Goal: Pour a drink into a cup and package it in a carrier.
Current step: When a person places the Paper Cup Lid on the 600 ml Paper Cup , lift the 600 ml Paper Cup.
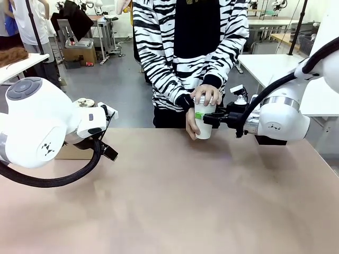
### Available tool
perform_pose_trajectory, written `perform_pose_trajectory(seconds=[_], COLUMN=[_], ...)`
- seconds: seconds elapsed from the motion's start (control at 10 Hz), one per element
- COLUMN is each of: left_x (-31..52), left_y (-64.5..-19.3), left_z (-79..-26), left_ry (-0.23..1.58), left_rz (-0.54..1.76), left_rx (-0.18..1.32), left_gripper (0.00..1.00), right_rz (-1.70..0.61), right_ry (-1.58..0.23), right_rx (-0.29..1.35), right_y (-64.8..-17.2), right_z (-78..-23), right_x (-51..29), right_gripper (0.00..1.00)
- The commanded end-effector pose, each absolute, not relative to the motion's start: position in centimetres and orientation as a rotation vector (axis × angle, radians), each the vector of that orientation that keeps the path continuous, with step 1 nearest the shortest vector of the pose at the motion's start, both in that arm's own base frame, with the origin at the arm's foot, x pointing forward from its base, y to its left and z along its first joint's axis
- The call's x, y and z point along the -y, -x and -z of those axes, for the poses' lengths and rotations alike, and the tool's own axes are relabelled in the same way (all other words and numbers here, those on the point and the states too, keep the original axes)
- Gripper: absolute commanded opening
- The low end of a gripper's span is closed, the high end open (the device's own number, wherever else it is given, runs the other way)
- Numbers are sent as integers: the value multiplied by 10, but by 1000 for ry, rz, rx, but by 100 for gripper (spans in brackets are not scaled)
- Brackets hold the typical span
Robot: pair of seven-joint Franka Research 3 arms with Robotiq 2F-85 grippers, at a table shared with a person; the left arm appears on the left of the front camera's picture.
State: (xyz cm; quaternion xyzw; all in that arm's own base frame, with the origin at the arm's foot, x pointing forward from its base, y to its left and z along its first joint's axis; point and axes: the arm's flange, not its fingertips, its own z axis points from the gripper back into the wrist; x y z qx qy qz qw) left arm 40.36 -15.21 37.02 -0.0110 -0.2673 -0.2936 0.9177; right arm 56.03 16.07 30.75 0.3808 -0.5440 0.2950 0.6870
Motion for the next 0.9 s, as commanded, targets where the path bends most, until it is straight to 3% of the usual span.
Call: perform_pose_trajectory(seconds=[0.0, 0.8], left_x=[152, 152], left_y=[-403, -403], left_z=[-370, -370], left_ry=[25, 25], left_rz=[604, 604], left_rx=[550, 550], left_gripper=[100, 100], right_rz=[-662, -662], right_ry=[-854, -854], right_rx=[1222, 1222], right_y=[-560, -560], right_z=[-312, -312], right_x=[-165, -165], right_gripper=[81, 81])
